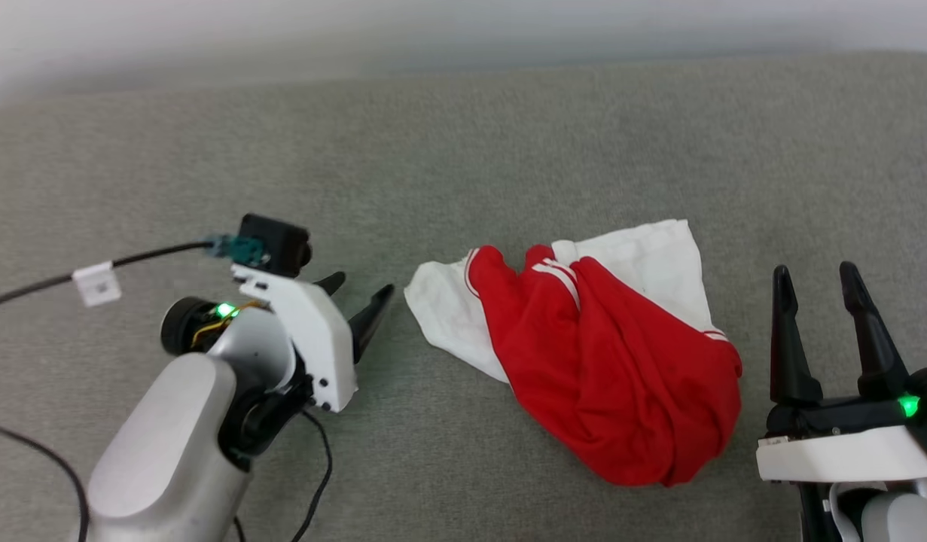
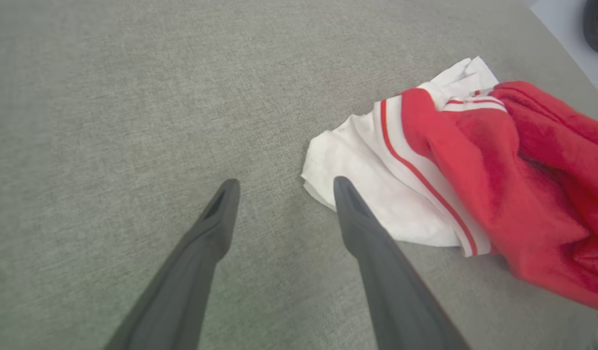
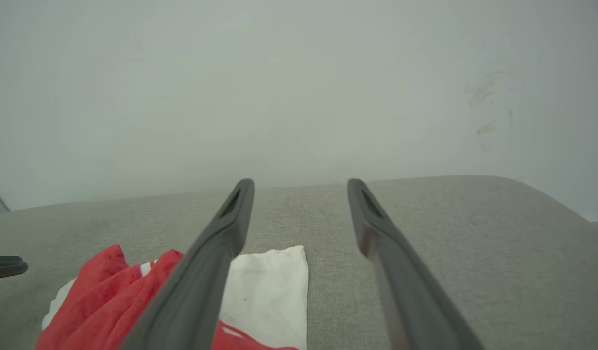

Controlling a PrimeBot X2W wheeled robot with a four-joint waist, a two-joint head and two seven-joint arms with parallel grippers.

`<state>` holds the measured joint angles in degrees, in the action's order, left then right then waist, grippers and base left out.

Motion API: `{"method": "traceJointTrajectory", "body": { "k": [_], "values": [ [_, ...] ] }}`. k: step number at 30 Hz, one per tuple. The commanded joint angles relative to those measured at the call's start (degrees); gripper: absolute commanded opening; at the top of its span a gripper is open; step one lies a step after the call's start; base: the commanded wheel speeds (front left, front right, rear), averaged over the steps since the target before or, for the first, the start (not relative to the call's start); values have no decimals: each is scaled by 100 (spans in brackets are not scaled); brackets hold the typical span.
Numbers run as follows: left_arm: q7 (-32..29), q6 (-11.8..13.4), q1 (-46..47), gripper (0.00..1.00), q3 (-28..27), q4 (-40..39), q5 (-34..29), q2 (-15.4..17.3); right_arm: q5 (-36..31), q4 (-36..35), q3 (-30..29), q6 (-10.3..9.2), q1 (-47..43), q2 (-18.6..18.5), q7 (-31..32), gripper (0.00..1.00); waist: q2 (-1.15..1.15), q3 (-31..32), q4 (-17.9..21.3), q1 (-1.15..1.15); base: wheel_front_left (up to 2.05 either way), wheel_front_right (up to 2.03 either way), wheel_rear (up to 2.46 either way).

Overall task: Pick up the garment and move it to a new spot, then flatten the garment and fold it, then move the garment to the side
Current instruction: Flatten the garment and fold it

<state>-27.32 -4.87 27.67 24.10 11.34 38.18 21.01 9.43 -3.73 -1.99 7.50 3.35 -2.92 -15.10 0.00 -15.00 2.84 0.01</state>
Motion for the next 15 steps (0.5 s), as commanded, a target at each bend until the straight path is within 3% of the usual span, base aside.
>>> {"method": "traceJointTrajectory", "body": {
  "k": [1,12,14,15],
  "values": [
    [-132,21,105,100,58,19,49,-36,-15,-31,0,-2,87,7,-10,100,0,-265,157,-1,0,0,0],
    [-836,117,444,100,516,490,-55,-283,73,-194,86,-2,246,6,-9,100,0,-645,289,-1,0,0,0],
    [-860,122,398,0,573,587,-48,-309,78,-224,77,-2,248,7,-9,100,0,-669,279,-1,0,0,0],
    [-836,113,372,0,598,607,-52,-318,66,-220,64,-2,253,7,-9,100,0,-677,265,-1,0,0,0]
  ]
}}
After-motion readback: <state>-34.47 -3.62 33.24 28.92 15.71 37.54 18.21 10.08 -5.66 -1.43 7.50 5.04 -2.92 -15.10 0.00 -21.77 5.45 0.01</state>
